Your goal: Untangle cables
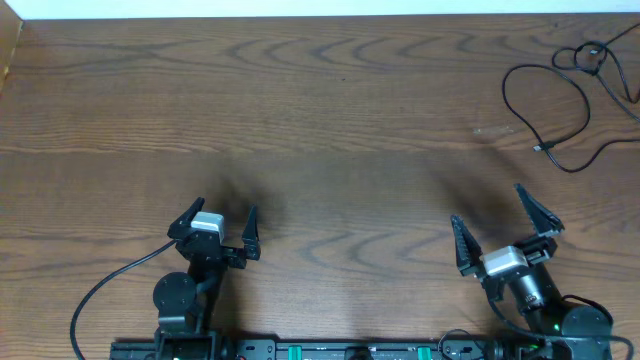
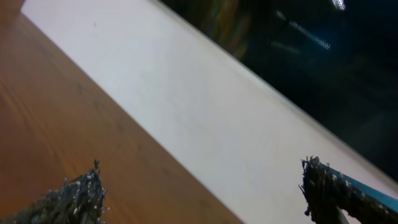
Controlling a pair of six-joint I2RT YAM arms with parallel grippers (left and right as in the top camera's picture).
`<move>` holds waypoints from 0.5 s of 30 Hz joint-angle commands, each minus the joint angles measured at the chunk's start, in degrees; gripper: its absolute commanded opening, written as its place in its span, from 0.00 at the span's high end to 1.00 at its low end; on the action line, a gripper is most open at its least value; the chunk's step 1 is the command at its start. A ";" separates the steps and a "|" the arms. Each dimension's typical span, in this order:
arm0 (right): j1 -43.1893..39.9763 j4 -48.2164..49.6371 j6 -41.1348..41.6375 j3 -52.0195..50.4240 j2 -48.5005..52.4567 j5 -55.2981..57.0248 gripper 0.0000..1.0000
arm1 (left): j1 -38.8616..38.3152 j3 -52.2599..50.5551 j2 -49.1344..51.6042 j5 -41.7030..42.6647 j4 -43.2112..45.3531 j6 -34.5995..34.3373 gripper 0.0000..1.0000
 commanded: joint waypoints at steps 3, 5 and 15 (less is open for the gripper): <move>0.17 0.94 -0.57 -3.96 -0.15 4.31 0.01 | -0.17 -0.79 -0.04 1.77 -2.32 0.76 0.02; 0.15 0.94 -0.52 -4.66 -0.15 5.25 0.01 | -0.17 -0.79 -0.04 1.77 -2.32 0.76 0.02; 0.13 3.78 7.28 -7.50 -0.15 15.34 0.01 | -0.17 -0.79 -0.04 1.77 -2.32 0.76 0.02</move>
